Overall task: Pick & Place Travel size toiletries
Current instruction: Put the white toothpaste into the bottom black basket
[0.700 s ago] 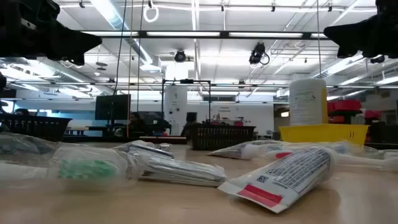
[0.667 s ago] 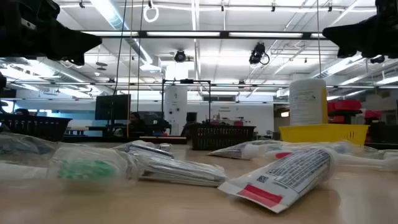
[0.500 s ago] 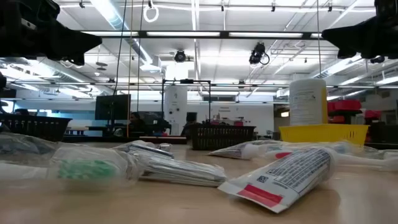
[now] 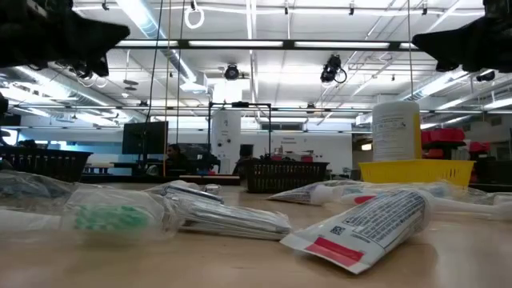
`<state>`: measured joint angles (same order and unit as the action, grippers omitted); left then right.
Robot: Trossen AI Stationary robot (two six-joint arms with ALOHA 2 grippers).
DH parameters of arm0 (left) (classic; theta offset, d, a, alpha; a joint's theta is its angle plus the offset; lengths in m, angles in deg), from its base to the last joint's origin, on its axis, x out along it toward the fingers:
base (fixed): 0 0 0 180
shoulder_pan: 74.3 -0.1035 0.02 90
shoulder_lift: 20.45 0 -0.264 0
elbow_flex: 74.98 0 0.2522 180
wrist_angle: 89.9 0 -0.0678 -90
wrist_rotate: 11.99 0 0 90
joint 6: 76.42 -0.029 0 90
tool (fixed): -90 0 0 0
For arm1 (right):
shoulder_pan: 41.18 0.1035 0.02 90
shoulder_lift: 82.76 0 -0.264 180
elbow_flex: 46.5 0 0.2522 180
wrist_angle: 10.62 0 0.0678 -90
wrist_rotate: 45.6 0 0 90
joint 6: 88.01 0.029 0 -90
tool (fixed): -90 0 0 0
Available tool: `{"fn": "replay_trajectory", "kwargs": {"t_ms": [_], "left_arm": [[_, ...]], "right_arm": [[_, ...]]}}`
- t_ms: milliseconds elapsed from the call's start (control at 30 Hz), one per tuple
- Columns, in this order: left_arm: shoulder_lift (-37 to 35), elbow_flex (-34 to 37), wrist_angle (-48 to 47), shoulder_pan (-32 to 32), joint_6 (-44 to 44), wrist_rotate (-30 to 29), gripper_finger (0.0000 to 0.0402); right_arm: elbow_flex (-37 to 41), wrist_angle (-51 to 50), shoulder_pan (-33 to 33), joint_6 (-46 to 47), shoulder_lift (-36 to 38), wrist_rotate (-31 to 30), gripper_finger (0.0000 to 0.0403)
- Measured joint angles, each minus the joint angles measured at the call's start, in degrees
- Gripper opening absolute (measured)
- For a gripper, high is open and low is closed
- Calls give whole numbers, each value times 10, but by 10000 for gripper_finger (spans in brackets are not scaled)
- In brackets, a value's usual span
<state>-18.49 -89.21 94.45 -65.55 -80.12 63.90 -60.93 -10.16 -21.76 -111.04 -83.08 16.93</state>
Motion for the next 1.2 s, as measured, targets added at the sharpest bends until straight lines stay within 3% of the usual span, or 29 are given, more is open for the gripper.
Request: {"fn": "replay_trajectory", "kwargs": {"t_ms": [100, 233, 367, 467, 633, 733, 933, 1200], "left_arm": [[2, 0, 25, 0, -1, 0, 26], [30, -8, 40, 0, -12, -5, 49], [101, -26, 106, 0, 16, -6, 77], [172, -62, 124, 0, 23, -7, 91], [304, -152, 114, 1, -3, -13, 95], [362, -215, 52, 3, -2, -13, 93], [458, -327, -123, 10, 67, -8, 94], [563, -378, -147, 37, 79, 7, 119]], "right_arm": [[0, 45, 0, -1, 0, -30, 6], [0, 102, 0, -1, -8, -12, 6], [0, 215, -7, 67, -40, -52, 7], [-1, 242, -15, 82, -80, -28, 7], [-25, 286, -27, 86, -180, 30, 7], [-62, 283, -27, 91, -256, 49, 7], [-146, 282, -27, 94, -436, 51, 7], [-234, 281, -38, 113, -608, 23, 10]]}}
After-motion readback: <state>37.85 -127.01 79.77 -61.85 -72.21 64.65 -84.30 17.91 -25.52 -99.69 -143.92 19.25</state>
